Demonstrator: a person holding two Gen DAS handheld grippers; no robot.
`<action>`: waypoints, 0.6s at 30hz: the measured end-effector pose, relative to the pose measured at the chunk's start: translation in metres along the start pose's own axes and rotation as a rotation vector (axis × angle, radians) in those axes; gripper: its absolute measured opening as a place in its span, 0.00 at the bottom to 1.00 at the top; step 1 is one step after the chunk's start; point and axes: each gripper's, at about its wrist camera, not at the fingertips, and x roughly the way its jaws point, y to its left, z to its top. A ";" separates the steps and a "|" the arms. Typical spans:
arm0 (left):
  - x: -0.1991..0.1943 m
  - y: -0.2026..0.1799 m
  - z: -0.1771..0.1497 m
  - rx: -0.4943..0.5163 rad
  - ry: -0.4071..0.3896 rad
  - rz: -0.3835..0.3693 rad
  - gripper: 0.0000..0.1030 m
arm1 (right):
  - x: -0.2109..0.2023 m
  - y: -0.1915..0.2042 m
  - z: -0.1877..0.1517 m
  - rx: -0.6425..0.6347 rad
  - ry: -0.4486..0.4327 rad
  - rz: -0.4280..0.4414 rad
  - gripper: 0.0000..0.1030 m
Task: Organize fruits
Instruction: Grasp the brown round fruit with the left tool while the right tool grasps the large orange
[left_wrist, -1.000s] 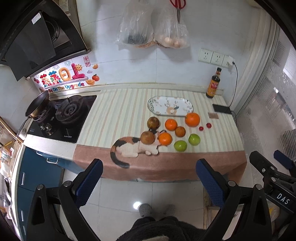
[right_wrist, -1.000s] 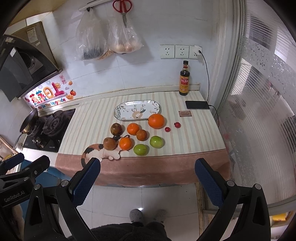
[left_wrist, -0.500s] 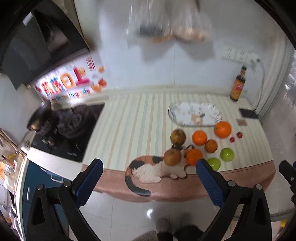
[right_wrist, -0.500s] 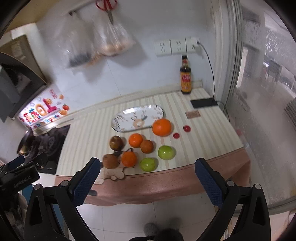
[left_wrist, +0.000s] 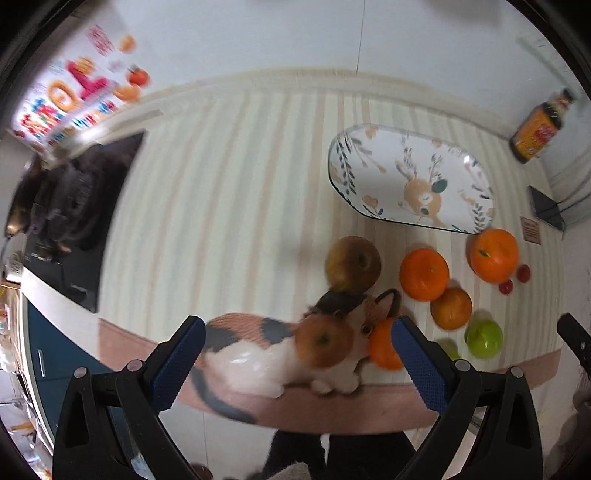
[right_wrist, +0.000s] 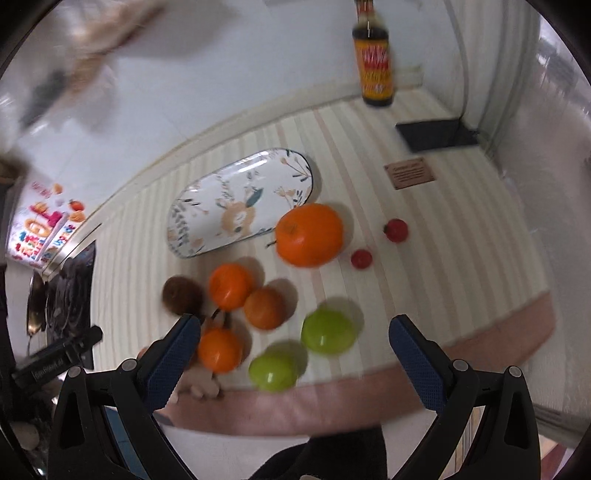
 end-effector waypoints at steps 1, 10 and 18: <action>0.010 -0.003 0.007 -0.001 0.027 -0.008 1.00 | 0.014 -0.004 0.012 0.004 0.028 -0.002 1.00; 0.101 -0.025 0.058 -0.033 0.264 -0.056 0.99 | 0.125 -0.026 0.087 0.019 0.230 0.005 1.00; 0.142 -0.030 0.059 -0.028 0.354 -0.093 0.98 | 0.168 -0.019 0.099 0.006 0.329 -0.009 1.00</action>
